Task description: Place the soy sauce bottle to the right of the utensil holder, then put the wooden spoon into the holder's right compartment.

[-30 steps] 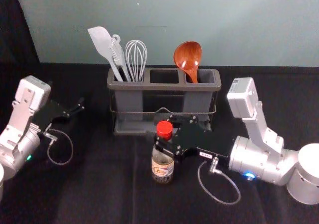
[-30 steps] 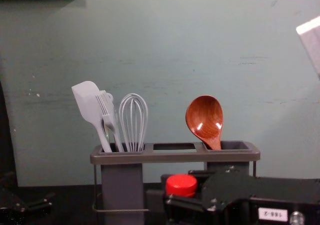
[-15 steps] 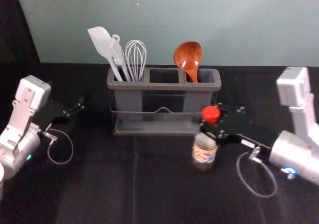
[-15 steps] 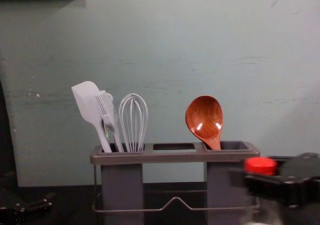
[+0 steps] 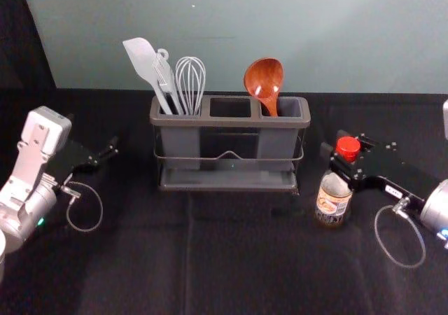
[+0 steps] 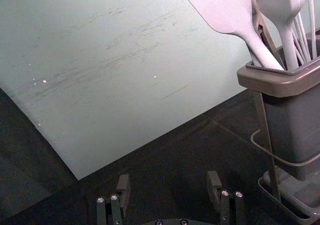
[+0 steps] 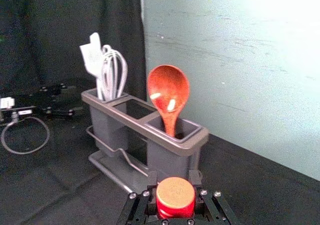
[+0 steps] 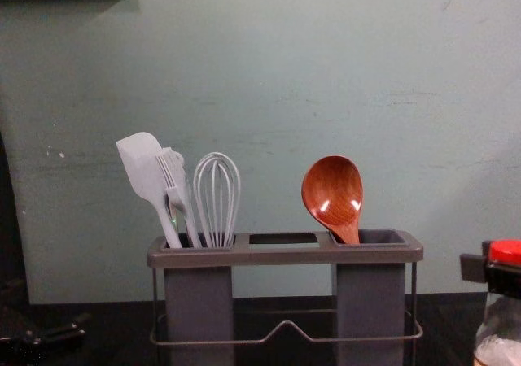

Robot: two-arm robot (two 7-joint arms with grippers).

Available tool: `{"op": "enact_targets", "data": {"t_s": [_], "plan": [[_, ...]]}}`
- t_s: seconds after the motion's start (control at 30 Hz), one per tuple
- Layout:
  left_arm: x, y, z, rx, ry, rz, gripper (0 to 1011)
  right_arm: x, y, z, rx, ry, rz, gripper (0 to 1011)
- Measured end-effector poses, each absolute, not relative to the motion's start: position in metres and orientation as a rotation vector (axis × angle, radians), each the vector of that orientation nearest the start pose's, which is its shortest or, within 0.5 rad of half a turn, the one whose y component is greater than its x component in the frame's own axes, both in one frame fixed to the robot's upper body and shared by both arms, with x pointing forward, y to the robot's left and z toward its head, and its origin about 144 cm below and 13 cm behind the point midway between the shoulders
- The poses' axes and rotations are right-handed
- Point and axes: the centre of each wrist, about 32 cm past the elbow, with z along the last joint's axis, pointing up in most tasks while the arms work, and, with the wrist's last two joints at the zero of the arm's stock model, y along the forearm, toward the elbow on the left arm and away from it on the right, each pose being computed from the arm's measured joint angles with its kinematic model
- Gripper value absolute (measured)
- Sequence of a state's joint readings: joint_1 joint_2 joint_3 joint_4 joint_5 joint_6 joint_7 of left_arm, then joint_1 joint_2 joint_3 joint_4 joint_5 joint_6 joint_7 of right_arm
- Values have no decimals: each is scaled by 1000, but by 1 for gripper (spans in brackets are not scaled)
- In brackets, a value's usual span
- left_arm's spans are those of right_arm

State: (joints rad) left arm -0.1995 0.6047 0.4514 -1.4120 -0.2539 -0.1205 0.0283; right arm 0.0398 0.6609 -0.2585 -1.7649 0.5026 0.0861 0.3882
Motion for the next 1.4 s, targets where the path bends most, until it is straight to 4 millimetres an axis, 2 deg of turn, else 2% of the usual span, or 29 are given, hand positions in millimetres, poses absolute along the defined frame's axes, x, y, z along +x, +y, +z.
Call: {"op": "enact_targets", "data": {"t_s": [0.17, 0.57, 0.9, 1.4], "plan": [[489, 310, 1140, 304, -285, 1248, 1005, 458, -311, 1214, -131, -67, -900, 385], [489, 310, 1140, 304, -285, 1248, 1005, 490, -315, 1206, -66, -7, -1008, 385], [489, 310, 1140, 305, -285, 1248, 1005, 514, -308, 1206, -69, 0, -1014, 385], [489, 310, 1140, 304, -285, 1248, 1005, 527, -294, 1206, -87, -13, -993, 385]]}}
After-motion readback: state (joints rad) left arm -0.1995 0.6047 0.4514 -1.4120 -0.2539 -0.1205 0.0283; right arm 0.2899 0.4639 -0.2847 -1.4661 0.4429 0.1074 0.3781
